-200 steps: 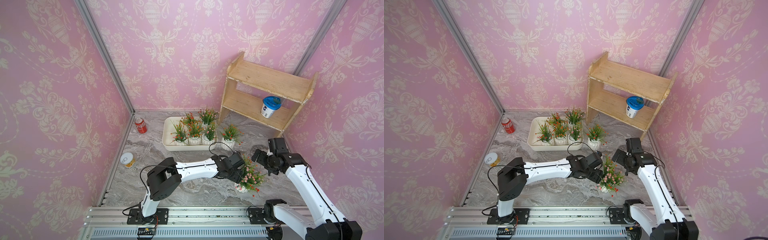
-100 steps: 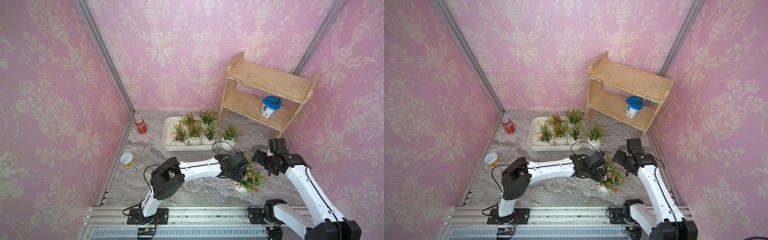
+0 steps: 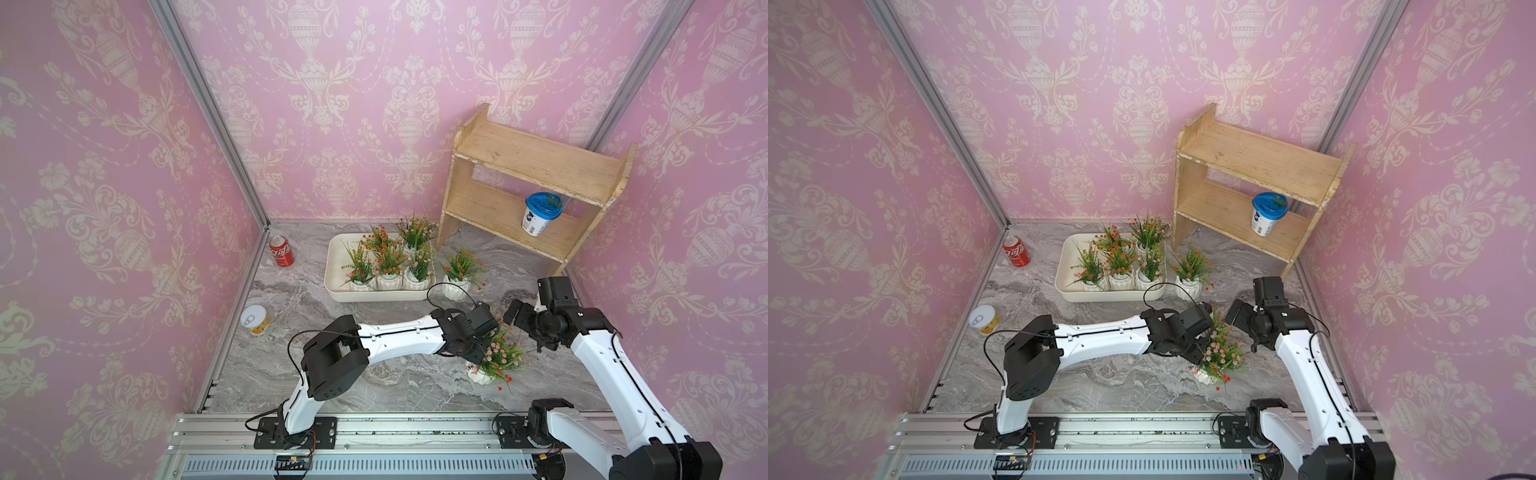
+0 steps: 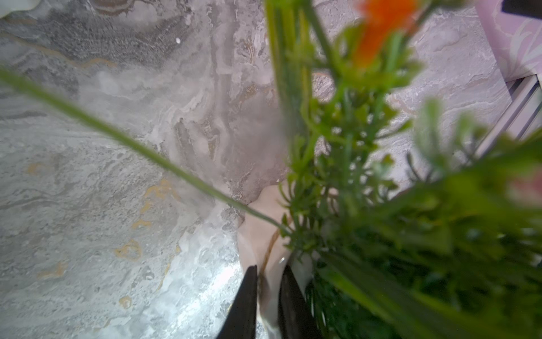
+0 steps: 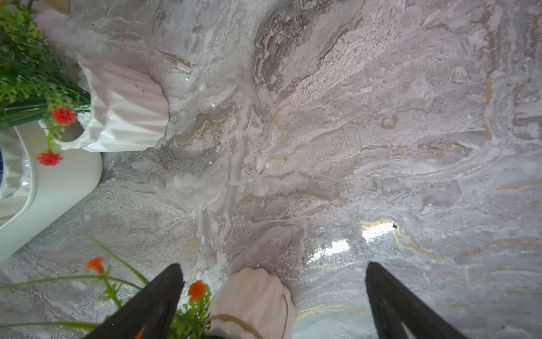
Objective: Put the potted gypsophila into the storage box
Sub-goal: Pick up the baby's breath potted plant from the center of the board.
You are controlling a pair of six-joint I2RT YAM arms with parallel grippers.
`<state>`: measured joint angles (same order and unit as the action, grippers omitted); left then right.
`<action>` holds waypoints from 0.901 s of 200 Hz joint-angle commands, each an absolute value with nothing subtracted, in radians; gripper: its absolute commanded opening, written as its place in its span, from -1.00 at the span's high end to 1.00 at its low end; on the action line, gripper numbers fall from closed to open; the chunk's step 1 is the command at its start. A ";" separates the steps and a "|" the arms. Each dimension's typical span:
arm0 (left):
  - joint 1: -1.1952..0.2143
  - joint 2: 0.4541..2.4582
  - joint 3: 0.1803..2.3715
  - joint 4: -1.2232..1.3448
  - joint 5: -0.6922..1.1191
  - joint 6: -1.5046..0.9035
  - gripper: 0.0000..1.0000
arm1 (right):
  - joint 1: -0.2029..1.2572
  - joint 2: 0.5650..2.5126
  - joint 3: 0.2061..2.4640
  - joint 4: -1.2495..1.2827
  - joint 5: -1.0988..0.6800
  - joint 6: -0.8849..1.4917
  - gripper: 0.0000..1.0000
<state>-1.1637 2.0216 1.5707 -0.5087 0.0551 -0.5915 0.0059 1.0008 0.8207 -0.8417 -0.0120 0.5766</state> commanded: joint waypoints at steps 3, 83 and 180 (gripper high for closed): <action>-1.162 2.043 1.581 -0.595 -0.005 -0.559 0.80 | -0.004 0.993 0.816 -0.838 -0.025 0.568 -0.99; -1.159 2.021 1.601 -0.640 -0.034 -0.524 1.00 | -0.004 0.984 0.822 -0.848 -0.025 0.566 -0.99; -1.099 1.930 1.556 -0.667 -0.053 -0.529 1.00 | -0.006 0.973 0.815 -0.854 -0.023 0.567 -0.99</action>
<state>-1.1404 2.0045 1.5829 -0.6083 0.0002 -0.5541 0.0013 0.9958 0.8207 -0.8425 -0.0128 0.5762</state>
